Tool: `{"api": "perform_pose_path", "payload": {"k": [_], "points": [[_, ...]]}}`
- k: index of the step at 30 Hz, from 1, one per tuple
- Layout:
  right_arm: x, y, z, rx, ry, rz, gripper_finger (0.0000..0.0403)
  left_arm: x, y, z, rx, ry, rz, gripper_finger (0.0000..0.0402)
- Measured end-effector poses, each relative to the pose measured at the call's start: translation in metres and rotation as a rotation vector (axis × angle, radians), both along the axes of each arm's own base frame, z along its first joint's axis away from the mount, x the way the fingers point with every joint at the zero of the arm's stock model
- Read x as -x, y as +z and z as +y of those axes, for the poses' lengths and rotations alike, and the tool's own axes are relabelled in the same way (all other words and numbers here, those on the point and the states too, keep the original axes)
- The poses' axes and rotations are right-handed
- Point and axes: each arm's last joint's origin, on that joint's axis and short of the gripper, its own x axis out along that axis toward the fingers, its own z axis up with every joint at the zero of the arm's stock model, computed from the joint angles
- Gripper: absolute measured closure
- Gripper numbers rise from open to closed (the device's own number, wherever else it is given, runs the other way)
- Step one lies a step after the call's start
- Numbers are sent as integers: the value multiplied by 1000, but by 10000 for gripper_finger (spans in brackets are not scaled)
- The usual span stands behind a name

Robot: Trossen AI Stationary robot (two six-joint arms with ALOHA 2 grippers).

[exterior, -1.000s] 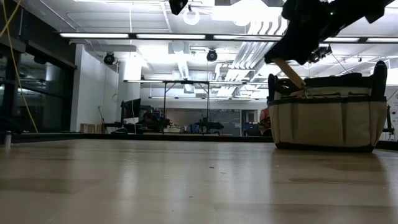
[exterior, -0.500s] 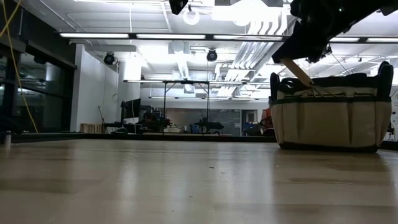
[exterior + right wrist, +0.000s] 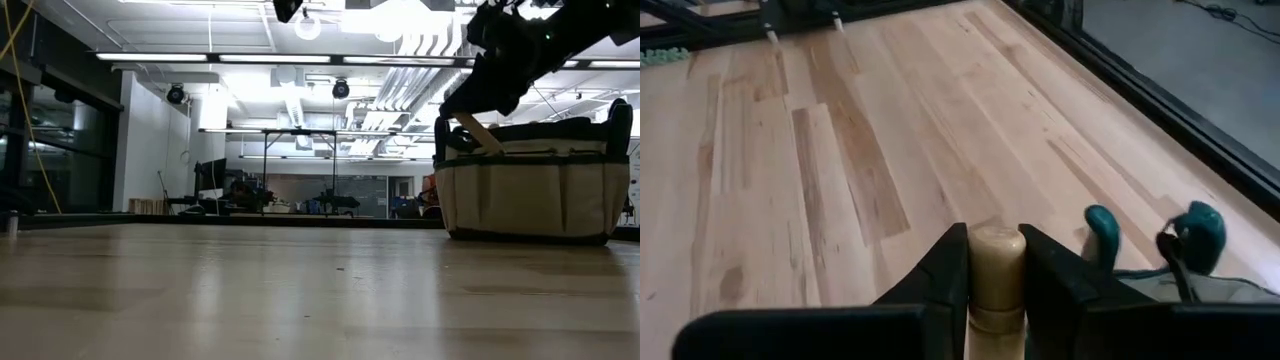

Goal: Pick & Place Garden tools in Gardening bag
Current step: Put the hand rake into the gardening bag

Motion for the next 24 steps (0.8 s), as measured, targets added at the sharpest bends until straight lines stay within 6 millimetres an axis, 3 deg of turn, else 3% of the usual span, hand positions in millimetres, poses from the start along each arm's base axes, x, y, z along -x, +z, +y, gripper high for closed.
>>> {"api": "perform_pose_path", "payload": {"k": [10, 18, 24], "points": [[9, 3, 0, -7, 0, 10, 342, 0, 0, 0, 7, -13, 4, 215], [13, 5, -1, -50, -28, -8, 277, 0, 0, -1, 11, -23, 2, 215], [18, 16, -1, -55, -25, -96, 266, 0, 0, -1, 12, -25, 2, 215]]}}
